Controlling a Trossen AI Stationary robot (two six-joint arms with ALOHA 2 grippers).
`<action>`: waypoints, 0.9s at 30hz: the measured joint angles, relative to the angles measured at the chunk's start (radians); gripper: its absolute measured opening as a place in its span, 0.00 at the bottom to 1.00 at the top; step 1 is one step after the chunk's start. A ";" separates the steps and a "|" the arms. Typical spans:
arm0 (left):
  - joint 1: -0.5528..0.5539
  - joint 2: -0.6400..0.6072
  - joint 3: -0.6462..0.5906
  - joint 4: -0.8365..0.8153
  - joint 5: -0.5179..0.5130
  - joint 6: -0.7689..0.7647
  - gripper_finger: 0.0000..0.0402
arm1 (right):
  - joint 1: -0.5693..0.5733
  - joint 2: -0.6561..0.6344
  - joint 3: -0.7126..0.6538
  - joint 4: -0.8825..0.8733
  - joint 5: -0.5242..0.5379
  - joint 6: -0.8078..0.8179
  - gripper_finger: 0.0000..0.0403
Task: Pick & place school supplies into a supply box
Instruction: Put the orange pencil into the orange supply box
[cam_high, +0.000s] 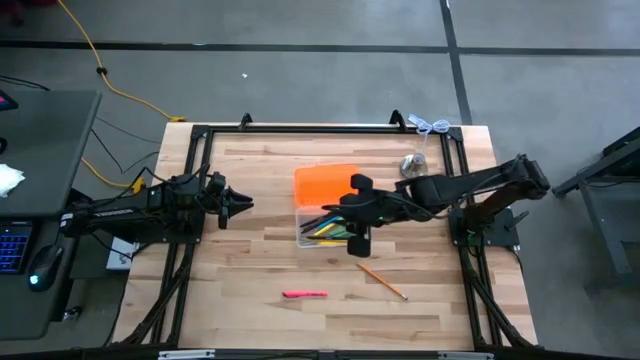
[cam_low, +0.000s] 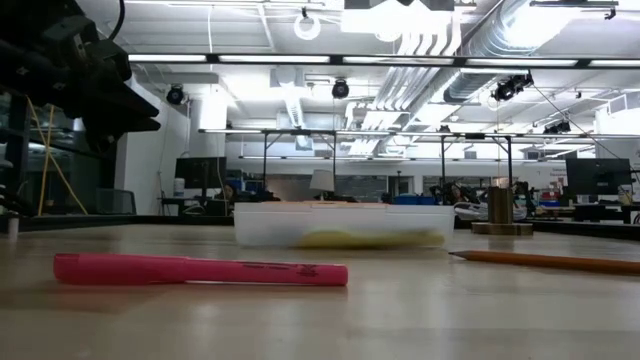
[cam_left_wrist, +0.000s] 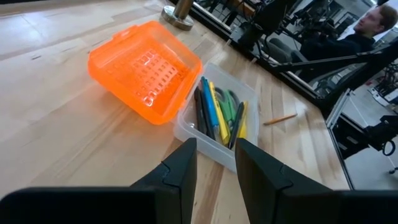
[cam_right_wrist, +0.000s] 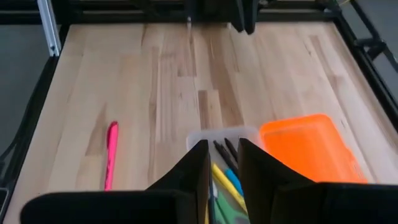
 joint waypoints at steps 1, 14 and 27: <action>0.000 0.000 0.000 0.000 0.000 -0.007 0.35 | 0.000 -0.005 0.000 -0.015 -0.001 0.009 0.15; 0.000 0.000 0.000 0.000 0.005 -0.015 0.35 | 0.011 -0.012 -0.001 -0.195 -0.094 0.185 0.15; 0.000 0.000 0.000 0.000 0.005 -0.016 0.35 | 0.151 -0.012 -0.001 -0.320 -0.007 0.421 0.15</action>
